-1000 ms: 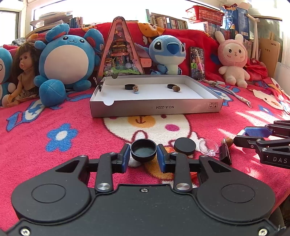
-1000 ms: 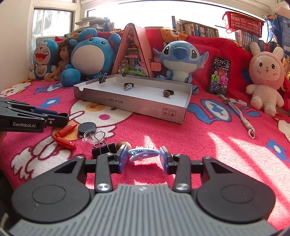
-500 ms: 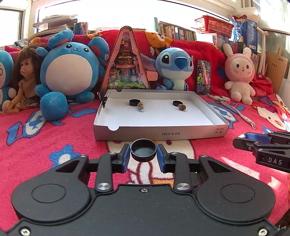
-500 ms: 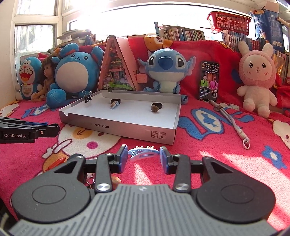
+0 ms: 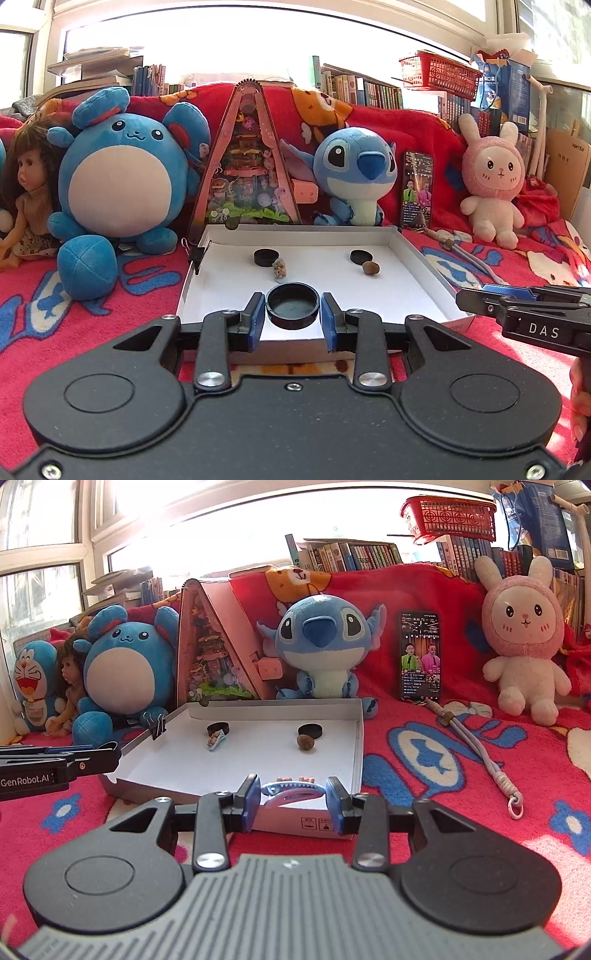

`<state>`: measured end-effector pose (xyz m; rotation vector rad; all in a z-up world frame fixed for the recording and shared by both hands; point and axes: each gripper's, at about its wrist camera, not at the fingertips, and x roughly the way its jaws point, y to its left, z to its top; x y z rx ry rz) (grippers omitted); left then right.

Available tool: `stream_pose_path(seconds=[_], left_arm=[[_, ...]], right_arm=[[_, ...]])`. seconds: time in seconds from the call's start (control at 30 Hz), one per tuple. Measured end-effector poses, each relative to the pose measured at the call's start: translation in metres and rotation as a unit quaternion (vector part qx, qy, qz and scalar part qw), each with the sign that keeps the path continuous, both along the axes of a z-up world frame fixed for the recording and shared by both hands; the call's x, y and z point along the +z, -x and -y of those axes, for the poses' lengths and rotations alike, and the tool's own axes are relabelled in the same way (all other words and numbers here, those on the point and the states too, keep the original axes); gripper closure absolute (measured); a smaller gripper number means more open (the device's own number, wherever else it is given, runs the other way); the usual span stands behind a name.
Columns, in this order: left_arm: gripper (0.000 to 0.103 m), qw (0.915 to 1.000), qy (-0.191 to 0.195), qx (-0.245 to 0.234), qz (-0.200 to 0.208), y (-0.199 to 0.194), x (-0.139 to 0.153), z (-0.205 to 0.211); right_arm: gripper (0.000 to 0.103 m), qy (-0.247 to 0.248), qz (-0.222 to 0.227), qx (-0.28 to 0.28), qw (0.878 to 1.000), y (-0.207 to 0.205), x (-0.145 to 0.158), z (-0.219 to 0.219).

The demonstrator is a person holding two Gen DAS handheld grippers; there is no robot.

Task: Organize rigid objects
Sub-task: 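Carry the black cup in the left tool while the right tool carries the blue clip into the box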

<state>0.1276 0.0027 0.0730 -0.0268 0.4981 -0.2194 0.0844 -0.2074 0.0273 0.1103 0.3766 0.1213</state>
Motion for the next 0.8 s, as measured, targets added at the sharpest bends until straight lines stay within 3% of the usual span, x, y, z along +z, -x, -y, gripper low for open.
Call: stream_pose_path(seconds=[0.3,0.47,0.63,0.8], left_arm=[[0.073,0.9997,0.004,-0.001,-0.022,-0.048,-0.006,0.010],[0.073,0.9982,0.007,-0.003,-0.059,-0.081,-0.016,0.013],[0.073,0.9943,0.015,-0.003,-0.105,-0.110,-0.029,0.012],[0.073,0.9929,0.016,-0.001,-0.118,-0.126,-0.037,0.012]], right_arm=[[0.059,-0.012,-0.009,-0.007,1.000,-0.037,0.008,0.000],[0.059,-0.012,-0.026,-0.003,1.000,-0.061,0.008,-0.002],[0.059,-0.030,-0.070,-0.005,0.997,-0.093,0.008,0.001],[0.059,-0.051,-0.123,-0.011,0.991,-0.124,0.004,0.004]])
